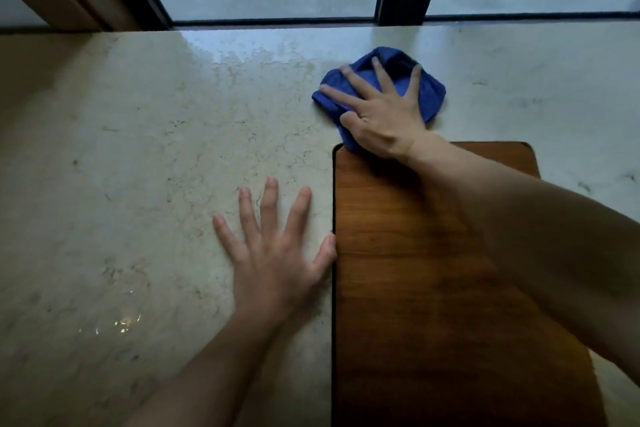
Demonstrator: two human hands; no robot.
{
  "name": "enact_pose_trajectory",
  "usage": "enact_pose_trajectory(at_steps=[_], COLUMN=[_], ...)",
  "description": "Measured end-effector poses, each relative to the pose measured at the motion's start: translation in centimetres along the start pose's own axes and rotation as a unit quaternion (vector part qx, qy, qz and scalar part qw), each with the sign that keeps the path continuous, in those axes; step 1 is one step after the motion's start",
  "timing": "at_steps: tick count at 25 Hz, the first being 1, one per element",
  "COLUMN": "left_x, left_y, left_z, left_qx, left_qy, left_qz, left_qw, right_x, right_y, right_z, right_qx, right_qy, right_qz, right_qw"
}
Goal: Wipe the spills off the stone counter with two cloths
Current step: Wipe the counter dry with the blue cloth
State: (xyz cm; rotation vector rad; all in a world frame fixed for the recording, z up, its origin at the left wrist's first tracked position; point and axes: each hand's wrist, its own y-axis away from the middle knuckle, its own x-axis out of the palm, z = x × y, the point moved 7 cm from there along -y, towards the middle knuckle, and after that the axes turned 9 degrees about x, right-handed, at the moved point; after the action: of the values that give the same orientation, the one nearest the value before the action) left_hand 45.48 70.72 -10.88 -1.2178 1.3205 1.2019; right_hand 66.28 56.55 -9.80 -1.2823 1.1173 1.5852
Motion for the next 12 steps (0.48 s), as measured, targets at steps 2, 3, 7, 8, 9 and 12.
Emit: enact_pose_trajectory(at_steps=[2,3,7,8,9,12], left_x=[-0.1,-0.2,-0.7,-0.8,-1.1,-1.9], left_y=[0.2,0.2,0.1,0.0,0.1,0.7], left_z=[0.1,0.1,0.1,0.2,0.4,1.7], left_qx=[-0.003,-0.003,-0.006,-0.004,0.002,0.047], left_qy=[0.020,0.029,0.080,0.101,0.125,0.207], left_qz=[0.009,0.013,0.011,0.009,0.010,0.031], left_qw=[1.000,0.999,0.997,0.995,0.992,0.977], right_x=[0.9,1.3,3.4,3.9,4.7,7.2], right_y=[5.2,8.0,21.2,25.4,29.8,42.4], right_z=[0.5,0.8,2.8,3.5,4.4,6.4], right_qx=[-0.003,-0.003,-0.009,-0.012,-0.017,0.009], right_qy=[-0.001,-0.004,-0.011,-0.010,-0.015,-0.038], right_qz=[-0.007,-0.005,-0.014,-0.025,-0.024,-0.008], right_qw=[1.000,1.000,1.000,1.000,0.999,0.999])
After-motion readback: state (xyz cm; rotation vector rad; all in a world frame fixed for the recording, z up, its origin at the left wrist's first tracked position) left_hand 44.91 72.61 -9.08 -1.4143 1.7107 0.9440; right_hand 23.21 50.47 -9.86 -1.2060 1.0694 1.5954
